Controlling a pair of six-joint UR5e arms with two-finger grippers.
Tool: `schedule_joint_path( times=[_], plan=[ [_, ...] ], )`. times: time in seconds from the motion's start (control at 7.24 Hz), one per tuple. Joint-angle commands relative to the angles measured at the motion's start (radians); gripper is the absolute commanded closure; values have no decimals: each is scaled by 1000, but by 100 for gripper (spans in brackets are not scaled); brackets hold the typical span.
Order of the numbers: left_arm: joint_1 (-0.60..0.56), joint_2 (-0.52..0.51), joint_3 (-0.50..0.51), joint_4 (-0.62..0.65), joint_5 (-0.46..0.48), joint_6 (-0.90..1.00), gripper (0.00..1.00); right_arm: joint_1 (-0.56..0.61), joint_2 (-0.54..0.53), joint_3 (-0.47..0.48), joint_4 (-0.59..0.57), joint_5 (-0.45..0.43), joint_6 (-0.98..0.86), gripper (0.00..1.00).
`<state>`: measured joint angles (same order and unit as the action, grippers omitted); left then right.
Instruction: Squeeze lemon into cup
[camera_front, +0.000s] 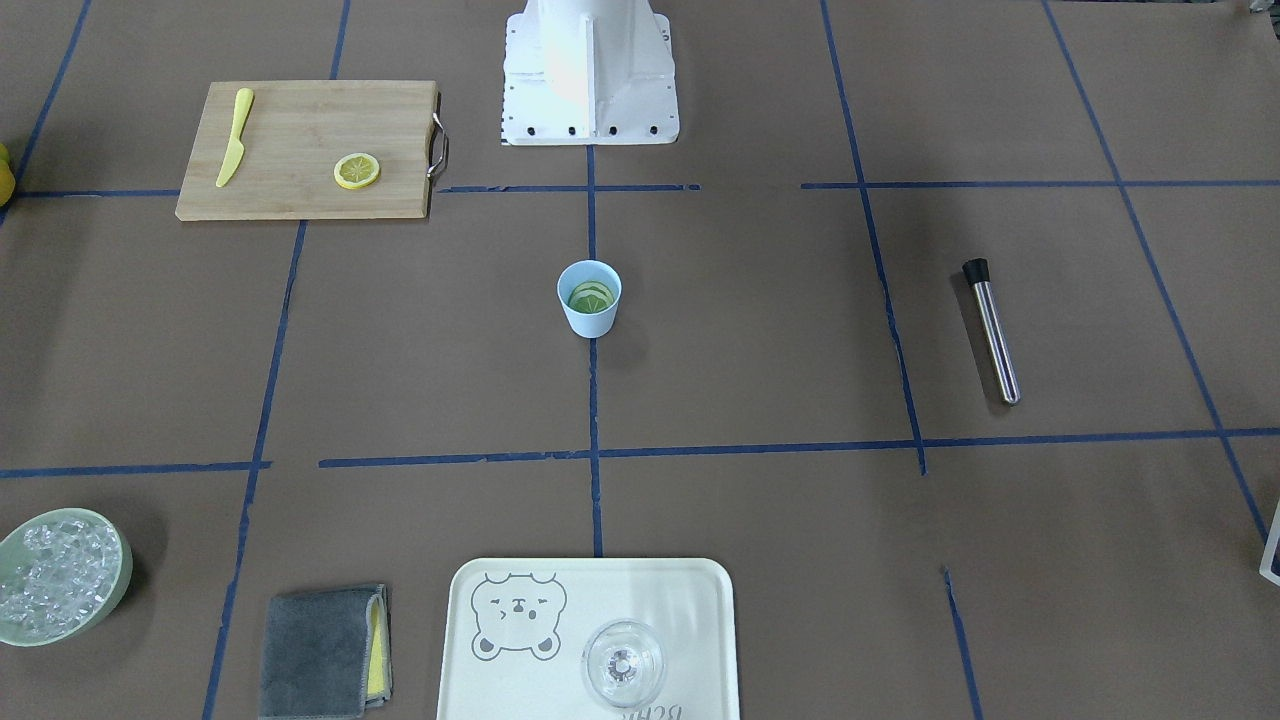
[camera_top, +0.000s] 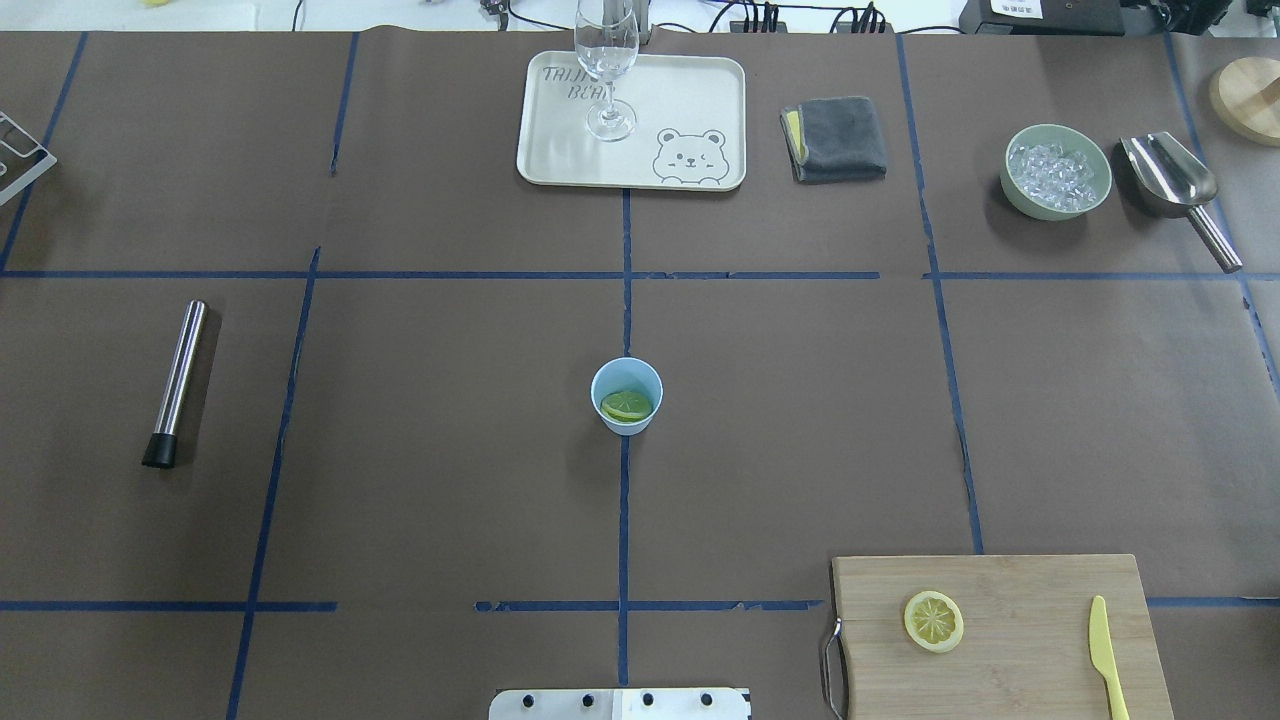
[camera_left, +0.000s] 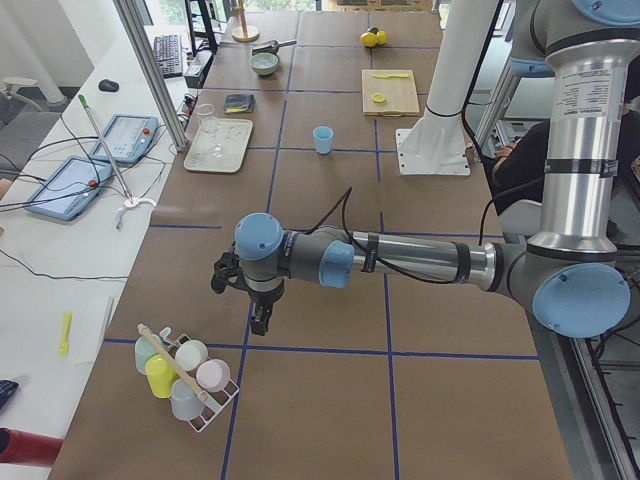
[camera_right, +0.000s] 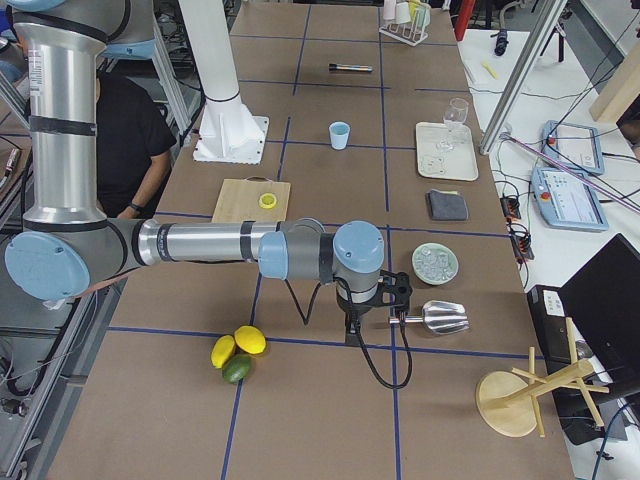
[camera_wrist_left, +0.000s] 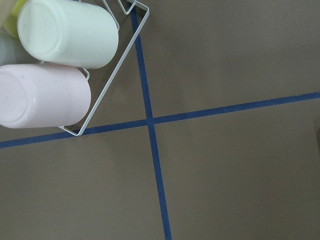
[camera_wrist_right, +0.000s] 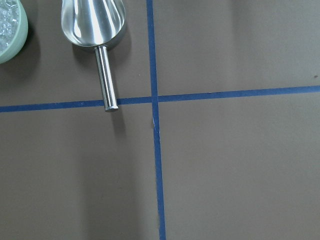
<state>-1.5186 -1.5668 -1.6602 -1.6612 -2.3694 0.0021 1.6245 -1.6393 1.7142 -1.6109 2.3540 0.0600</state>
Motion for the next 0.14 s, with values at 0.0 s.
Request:
schedule_joint_path(
  times=[0.0],
  plan=[
    [0, -1, 0, 0, -1, -1, 0, 0, -5, 2, 20, 1, 9, 0]
  ],
)
